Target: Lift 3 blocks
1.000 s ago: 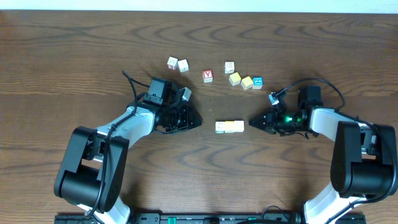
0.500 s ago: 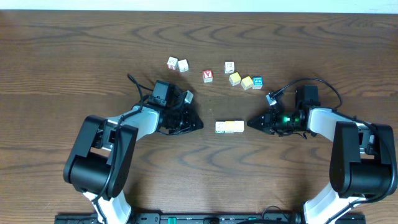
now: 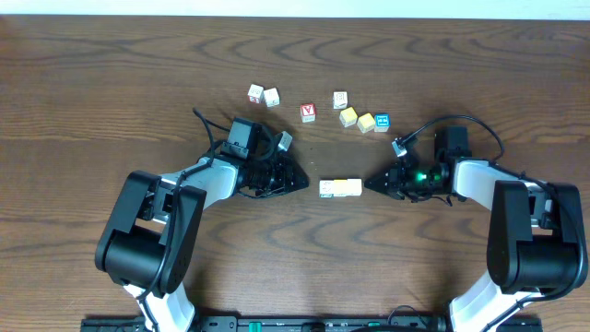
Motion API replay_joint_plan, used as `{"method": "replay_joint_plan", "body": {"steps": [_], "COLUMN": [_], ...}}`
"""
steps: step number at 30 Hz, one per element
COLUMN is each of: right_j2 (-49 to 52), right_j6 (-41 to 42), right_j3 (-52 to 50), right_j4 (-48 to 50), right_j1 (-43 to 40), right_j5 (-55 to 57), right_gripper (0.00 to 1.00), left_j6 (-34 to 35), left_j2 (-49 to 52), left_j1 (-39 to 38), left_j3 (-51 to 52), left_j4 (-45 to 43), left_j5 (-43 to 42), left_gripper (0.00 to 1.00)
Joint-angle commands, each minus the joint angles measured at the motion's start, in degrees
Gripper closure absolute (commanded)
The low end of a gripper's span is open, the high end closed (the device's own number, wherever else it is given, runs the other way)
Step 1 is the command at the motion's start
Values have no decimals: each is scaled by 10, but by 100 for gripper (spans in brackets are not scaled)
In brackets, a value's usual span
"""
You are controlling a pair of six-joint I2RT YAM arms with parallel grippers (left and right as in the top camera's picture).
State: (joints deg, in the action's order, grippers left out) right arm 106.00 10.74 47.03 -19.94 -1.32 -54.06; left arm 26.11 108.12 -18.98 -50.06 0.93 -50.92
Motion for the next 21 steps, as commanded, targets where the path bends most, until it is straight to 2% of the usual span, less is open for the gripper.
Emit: {"method": "replay_joint_plan", "body": {"steps": [1, 10, 21], "right_j2": [-12, -12, -12], "right_j6": [17, 40, 40], "right_j3": [-6, -6, -6], "right_j4": [8, 11, 12], "right_j1": [14, 26, 26], "right_j5": [0, 28, 28], "right_gripper": [99, 99, 99], "left_j6": [8, 24, 42], "left_j2": [-1, -1, -1], "left_j1": [-5, -45, -49], "left_j3": [2, 2, 2], "left_j4": [-4, -10, -31], "left_j5": [-6, 41, 43], "left_gripper": [93, 93, 93]}}
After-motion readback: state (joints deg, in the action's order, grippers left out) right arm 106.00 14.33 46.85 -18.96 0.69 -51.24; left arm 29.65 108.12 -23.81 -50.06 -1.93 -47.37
